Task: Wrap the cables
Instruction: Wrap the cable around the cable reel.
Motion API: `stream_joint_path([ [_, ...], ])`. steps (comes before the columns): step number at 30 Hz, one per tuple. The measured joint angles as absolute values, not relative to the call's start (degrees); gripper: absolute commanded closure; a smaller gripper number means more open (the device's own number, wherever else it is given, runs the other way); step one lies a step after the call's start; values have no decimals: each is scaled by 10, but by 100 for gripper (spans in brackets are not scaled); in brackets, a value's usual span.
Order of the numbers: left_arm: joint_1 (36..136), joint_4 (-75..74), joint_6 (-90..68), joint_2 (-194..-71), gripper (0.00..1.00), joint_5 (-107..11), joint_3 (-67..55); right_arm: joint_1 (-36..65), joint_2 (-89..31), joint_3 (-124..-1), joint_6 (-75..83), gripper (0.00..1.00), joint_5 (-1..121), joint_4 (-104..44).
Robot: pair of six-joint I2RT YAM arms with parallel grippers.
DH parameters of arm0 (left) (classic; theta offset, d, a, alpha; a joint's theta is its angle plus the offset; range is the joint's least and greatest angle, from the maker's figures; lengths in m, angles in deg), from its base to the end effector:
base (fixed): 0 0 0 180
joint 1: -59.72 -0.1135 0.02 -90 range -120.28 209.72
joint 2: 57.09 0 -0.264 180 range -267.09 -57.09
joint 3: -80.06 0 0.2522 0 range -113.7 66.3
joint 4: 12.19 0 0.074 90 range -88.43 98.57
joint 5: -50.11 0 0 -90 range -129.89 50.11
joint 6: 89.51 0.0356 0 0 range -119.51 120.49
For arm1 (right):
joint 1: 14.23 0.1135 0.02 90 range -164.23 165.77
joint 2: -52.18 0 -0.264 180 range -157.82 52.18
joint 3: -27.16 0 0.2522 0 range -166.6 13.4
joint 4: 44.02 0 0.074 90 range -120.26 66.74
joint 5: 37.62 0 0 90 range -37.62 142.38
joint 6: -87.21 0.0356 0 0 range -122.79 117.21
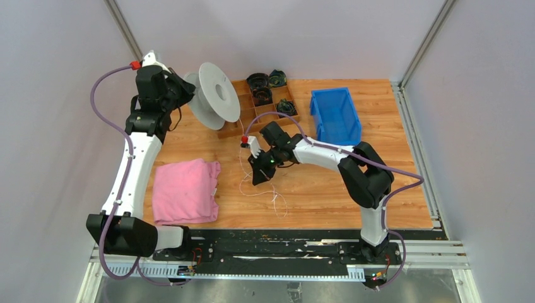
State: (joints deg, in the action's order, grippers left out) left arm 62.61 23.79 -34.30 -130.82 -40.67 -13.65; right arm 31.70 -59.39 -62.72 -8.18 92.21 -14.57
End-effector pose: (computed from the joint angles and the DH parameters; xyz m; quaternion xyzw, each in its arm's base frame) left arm 0.2880 -0.0150 0.4229 -0.2155 0.7690 -0.1995 0.5678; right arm 0.2723 0.3140 0.1869 -0.4861 0.7501 0.4097 0.1821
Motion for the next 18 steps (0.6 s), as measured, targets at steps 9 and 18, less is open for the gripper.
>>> stream_joint_path([
  [9,625,219,-306,-1309,99,-371,-136,336,-585,-629,-117,99,971,-86],
  [18,653,188,-223,-1311,99,-294,-127,403,-517,-734,-183,99,999,66],
])
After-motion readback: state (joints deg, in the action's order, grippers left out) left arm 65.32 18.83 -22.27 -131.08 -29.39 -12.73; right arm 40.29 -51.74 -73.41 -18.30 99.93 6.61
